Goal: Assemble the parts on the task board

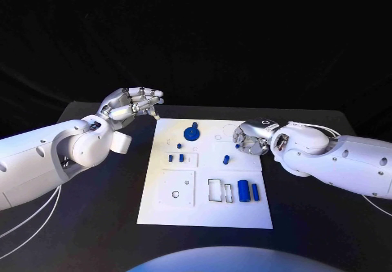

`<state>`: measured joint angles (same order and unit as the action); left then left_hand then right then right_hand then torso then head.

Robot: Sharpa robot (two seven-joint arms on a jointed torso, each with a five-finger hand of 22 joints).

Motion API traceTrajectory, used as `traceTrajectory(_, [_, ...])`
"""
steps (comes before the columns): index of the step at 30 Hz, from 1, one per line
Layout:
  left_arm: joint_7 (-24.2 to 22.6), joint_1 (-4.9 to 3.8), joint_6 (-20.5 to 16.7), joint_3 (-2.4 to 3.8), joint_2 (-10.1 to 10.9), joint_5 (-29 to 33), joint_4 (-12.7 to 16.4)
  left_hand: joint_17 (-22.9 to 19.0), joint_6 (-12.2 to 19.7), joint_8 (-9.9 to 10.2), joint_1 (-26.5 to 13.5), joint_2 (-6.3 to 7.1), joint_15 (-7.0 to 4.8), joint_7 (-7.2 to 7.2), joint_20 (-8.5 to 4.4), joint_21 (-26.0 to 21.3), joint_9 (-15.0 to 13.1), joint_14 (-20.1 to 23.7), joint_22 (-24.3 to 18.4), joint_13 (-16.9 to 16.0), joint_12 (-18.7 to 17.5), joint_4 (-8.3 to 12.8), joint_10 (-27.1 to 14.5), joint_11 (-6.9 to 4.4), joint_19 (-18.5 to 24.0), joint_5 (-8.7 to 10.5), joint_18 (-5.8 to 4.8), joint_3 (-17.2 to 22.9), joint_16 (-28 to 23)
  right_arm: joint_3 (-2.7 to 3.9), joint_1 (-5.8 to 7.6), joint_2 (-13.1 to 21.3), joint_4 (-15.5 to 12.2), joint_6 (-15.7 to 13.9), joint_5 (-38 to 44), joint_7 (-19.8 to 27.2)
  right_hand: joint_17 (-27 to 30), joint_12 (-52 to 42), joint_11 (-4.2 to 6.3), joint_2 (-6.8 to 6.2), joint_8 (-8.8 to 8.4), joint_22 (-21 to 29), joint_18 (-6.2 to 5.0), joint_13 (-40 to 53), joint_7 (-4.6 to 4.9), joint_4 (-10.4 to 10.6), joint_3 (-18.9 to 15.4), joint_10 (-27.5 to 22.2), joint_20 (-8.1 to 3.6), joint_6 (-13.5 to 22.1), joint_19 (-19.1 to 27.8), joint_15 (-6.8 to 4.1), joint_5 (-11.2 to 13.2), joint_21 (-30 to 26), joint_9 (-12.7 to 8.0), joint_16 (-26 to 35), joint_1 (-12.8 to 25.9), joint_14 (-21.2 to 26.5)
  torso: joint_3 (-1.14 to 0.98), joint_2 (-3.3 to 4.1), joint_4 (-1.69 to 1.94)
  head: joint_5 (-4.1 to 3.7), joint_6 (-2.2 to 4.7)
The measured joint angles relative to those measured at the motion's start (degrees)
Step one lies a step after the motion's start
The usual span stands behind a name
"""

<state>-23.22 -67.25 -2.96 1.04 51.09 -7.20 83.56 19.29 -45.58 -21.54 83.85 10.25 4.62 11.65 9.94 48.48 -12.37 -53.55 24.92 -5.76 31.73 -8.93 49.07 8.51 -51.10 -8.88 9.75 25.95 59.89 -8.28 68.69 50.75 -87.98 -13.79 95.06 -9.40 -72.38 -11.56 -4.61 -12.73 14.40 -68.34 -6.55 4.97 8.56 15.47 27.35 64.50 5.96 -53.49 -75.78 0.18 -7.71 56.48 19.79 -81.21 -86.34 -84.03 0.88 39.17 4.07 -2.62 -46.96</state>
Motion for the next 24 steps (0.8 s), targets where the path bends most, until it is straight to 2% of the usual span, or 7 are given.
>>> traceTrajectory(4, [-0.03,0.00,0.01,0.00,0.05,0.01,0.00,0.00,0.00,0.00,0.00,0.00,0.00,0.00,0.00,0.00,0.00,0.00,0.00,0.00,0.00,0.00,0.00,0.00,0.00,0.00,0.00,0.00,0.00,0.07,-0.12,-0.35,0.38,-0.18,0.32,-0.05,0.46,0.96,0.01,0.78,0.48,0.43,-0.09,-0.45,-0.07,-0.76,2.66,0.81,-0.12,-1.02,0.30,0.00,1.83,-0.80,0.31,0.32,0.14,0.00,0.00,0.01,-0.01,-0.01,-0.02])
traceTrajectory(5, [-0.03,0.00,0.01,0.00,0.06,0.01,0.00,0.00,0.00,0.00,0.00,0.00,0.00,0.00,0.00,0.00,0.03,0.00,0.00,0.00,0.00,-0.01,0.00,0.00,0.00,0.00,0.00,0.18,0.00,0.09,-0.16,-0.42,0.42,-0.24,0.41,-0.07,0.52,1.31,0.07,1.45,0.66,0.55,-0.09,-0.55,-0.11,-1.02,3.60,0.99,-0.12,-1.13,0.30,0.00,2.91,-1.15,0.48,0.32,0.41,0.00,0.00,0.01,-0.02,-0.01,-0.03])
traceTrajectory(7, [-0.04,0.00,0.01,0.00,0.08,0.01,0.01,0.00,0.00,0.00,0.00,0.00,0.00,0.00,0.00,0.00,0.05,0.00,0.00,0.00,0.00,0.00,0.00,0.00,0.00,0.00,0.00,0.31,0.00,0.15,-0.27,-0.58,0.49,-0.41,0.61,-0.16,0.65,1.94,0.10,1.73,1.04,0.72,-0.09,-0.87,-0.05,-1.43,5.06,1.35,-0.13,-1.69,0.71,0.00,4.32,-1.63,0.81,0.55,0.69,0.00,-0.01,0.02,-0.05,-0.01,-0.05])
traceTrajectory(13, [-0.04,0.00,0.01,0.00,0.14,-0.03,0.13,0.00,0.00,0.00,0.00,0.00,0.00,0.00,0.00,0.00,0.05,0.00,-0.01,0.00,0.00,0.00,0.00,0.00,0.00,0.00,0.00,0.31,0.00,0.32,-0.76,-0.76,0.39,-1.39,1.13,-0.61,1.72,2.63,0.21,2.33,2.17,0.66,-0.09,-1.19,0.02,-2.41,6.35,2.10,-0.15,-2.25,0.73,0.00,4.64,-1.72,1.84,1.26,1.32,0.00,-0.03,0.04,-0.11,0.03,-0.14])
traceTrajectory(19, [-0.04,0.00,0.00,0.00,0.17,-0.18,0.13,0.00,0.00,0.00,0.00,0.00,0.00,0.00,0.00,0.00,0.05,0.00,-0.01,-0.01,0.00,-0.01,0.00,0.00,0.00,0.00,-0.01,0.31,0.00,0.34,-1.11,-0.84,0.00,-2.11,1.53,-1.26,2.19,2.68,0.41,1.78,3.12,0.75,-0.09,-0.73,0.11,-3.06,7.00,2.68,-0.32,-2.75,0.90,0.00,4.65,-2.29,3.02,1.43,2.45,0.00,-0.03,-0.01,-0.07,0.03,-0.25])
traceTrajectory(21, [-0.02,0.00,0.00,0.00,0.18,-0.27,0.13,0.00,0.00,0.00,-0.11,0.11,0.00,0.00,0.00,0.00,0.05,0.00,0.04,0.10,0.00,-0.01,0.00,0.00,0.00,0.00,0.00,0.31,-0.22,0.33,-1.17,-0.87,-0.05,-2.25,1.61,-1.49,2.17,2.28,0.38,1.44,3.19,0.72,-0.09,-0.21,-1.10,-3.30,7.09,2.68,-0.32,-6.30,0.90,0.00,4.65,-2.29,2.87,1.43,2.79,0.00,-0.02,-0.02,-0.04,0.02,-0.29])
traceTrajectory(24, [0.01,0.00,0.00,0.00,0.18,-0.41,0.13,0.00,0.00,0.00,-0.25,0.25,0.00,0.00,0.00,0.00,0.05,0.00,0.04,0.11,0.00,-0.01,0.00,0.00,0.00,0.00,-0.01,0.31,-0.22,0.33,-1.22,-0.89,-0.14,-2.46,1.71,-1.85,2.11,2.32,0.38,0.72,3.38,0.70,-0.09,-0.22,-1.36,-3.85,7.14,2.68,-0.51,-6.89,1.12,0.00,4.64,-2.29,3.16,1.43,3.51,0.00,-0.02,-0.02,-0.03,0.03,-0.31])
